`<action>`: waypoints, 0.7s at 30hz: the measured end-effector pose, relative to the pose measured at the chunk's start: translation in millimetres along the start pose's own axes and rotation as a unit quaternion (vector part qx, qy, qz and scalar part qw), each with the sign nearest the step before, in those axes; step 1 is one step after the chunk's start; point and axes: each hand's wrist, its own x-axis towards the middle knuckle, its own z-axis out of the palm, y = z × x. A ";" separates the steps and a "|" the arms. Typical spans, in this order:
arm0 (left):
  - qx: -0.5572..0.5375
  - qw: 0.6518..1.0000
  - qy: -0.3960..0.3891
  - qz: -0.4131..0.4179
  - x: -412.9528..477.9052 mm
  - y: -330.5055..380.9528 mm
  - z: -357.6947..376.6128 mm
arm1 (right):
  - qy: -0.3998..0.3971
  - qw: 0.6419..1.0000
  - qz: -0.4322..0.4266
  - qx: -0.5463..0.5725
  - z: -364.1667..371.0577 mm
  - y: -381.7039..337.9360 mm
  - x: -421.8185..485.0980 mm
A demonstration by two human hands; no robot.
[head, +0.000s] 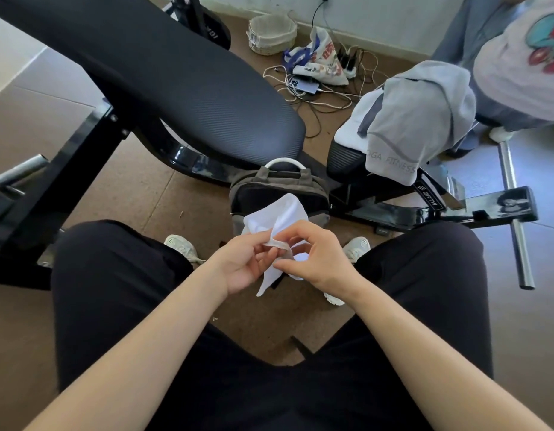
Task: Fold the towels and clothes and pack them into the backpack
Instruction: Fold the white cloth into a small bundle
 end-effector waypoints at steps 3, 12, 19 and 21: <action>-0.011 1.000 -0.004 -0.011 -2.4 0.5 2.8 | 0.037 0.999 -0.015 0.015 1.5 5.3 2.9; 0.408 0.881 0.220 0.096 9.9 -1.0 -14.9 | 0.000 0.992 0.042 0.121 -31.4 8.5 1.8; 0.780 0.532 0.305 0.126 17.7 13.2 -41.7 | -0.034 0.991 0.059 0.111 -63.8 15.8 -1.6; 0.815 0.463 0.299 0.180 21.4 12.5 -43.3 | -0.065 0.985 0.061 0.151 -70.0 15.6 -3.1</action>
